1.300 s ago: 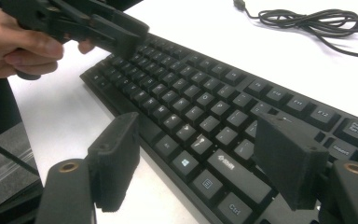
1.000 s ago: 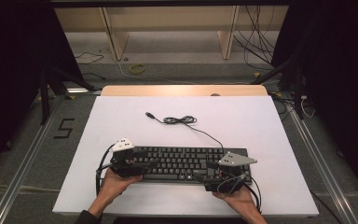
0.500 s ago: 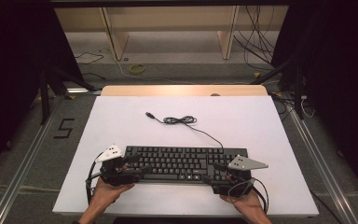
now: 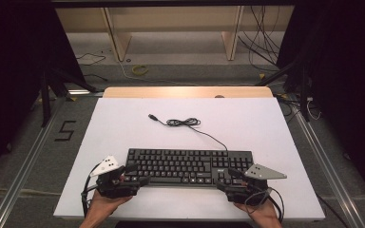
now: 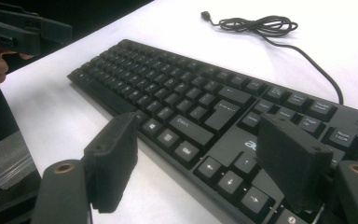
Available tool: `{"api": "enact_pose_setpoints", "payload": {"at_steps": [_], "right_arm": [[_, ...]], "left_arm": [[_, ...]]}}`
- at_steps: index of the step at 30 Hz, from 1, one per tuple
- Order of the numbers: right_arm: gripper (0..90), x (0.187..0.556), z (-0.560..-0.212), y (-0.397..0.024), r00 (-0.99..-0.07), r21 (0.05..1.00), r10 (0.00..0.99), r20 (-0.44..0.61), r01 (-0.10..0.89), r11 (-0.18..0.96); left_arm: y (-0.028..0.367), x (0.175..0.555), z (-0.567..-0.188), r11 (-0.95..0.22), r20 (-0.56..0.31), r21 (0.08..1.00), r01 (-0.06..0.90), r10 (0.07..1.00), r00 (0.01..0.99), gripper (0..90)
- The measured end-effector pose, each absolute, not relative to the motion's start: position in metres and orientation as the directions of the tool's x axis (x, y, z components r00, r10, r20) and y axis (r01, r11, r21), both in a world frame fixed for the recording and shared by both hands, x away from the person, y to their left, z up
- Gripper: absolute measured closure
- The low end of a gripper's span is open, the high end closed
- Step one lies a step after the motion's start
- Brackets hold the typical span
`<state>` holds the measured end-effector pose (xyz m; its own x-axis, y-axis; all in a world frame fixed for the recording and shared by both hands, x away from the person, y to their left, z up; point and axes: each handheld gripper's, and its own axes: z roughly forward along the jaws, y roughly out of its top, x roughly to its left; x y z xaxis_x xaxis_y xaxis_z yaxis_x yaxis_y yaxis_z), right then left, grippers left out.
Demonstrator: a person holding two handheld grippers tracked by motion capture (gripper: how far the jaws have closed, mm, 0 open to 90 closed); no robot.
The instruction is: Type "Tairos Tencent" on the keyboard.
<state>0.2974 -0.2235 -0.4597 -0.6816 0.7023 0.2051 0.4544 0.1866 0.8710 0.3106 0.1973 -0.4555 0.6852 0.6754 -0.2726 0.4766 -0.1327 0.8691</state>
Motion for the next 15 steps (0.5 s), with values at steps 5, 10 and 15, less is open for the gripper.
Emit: {"api": "enact_pose_setpoints", "payload": {"at_steps": [5,10,15], "right_arm": [[30.0,0.2968,-0.4595,-0.2243,-0.682,0.876,0.701,0.206,0.449,0.179],[29.7,0.2966,-0.4597,-0.2228,-0.686,0.876,0.699,0.201,0.445,0.185],[29.6,0.2966,-0.4591,-0.2225,-0.686,0.878,0.699,0.202,0.443,0.182]], "left_arm": [[0.1976,0.3093,-0.4560,-0.126,-0.275,0.873,0.472,0.673,0.687,24.2],[0.1984,0.3103,-0.4567,-0.123,-0.276,0.872,0.474,0.677,0.683,24.2],[0.2000,0.3112,-0.4567,-0.113,-0.275,0.875,0.471,0.683,0.676,24.1]]}}
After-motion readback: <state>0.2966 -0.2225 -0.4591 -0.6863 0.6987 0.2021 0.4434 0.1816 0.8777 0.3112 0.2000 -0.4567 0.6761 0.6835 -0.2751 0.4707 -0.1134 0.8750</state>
